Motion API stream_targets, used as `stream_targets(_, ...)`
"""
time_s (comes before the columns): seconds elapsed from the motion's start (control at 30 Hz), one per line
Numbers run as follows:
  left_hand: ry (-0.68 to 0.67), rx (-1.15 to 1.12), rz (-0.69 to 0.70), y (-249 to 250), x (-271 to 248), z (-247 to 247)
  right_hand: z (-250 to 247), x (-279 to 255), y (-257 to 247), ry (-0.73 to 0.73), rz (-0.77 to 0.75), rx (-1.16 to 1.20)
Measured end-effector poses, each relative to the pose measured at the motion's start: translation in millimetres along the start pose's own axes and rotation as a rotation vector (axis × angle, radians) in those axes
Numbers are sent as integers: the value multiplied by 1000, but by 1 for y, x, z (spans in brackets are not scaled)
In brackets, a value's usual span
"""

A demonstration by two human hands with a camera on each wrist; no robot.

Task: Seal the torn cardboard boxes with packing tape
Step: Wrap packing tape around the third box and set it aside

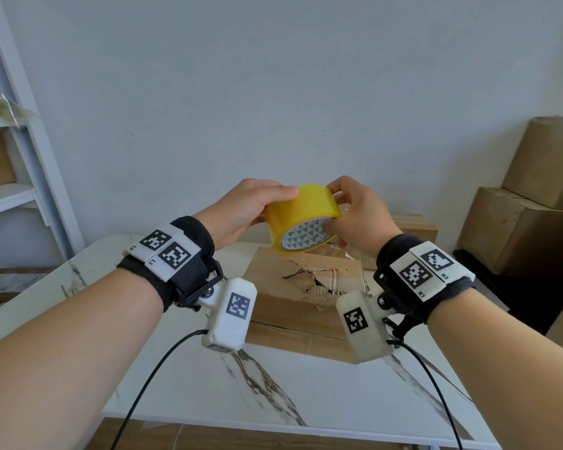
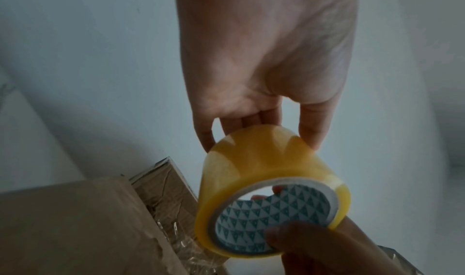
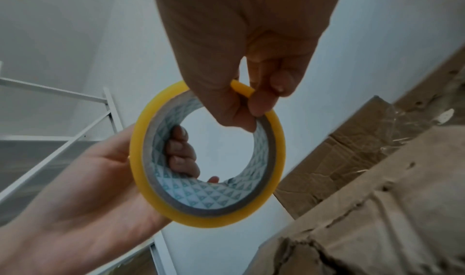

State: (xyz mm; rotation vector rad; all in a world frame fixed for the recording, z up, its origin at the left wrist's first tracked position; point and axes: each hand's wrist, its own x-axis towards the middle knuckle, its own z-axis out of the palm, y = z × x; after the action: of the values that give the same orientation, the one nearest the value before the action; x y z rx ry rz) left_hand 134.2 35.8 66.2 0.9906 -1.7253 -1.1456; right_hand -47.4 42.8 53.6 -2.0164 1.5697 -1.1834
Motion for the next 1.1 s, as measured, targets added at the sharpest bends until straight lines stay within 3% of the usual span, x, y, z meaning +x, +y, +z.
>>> stream_targets(0.27,74,-47,-92,0,1,-1,2,-3,-3,37,-51,-123)
stream_targets(0.53,43,-50,-128,8,-3,4,3,-5,-3,40,-30,-118)
stream_targets(0.73,13,-7,-93,0,4,8,2,-5,-1,47,3,-67)
stream_targets(0.93,8,-71,-62,3,3,10,-3,-5,6,11,103,149)
stream_targets(1.1,1,81,-70,2,5,18,3,-2,4,23,69,23)
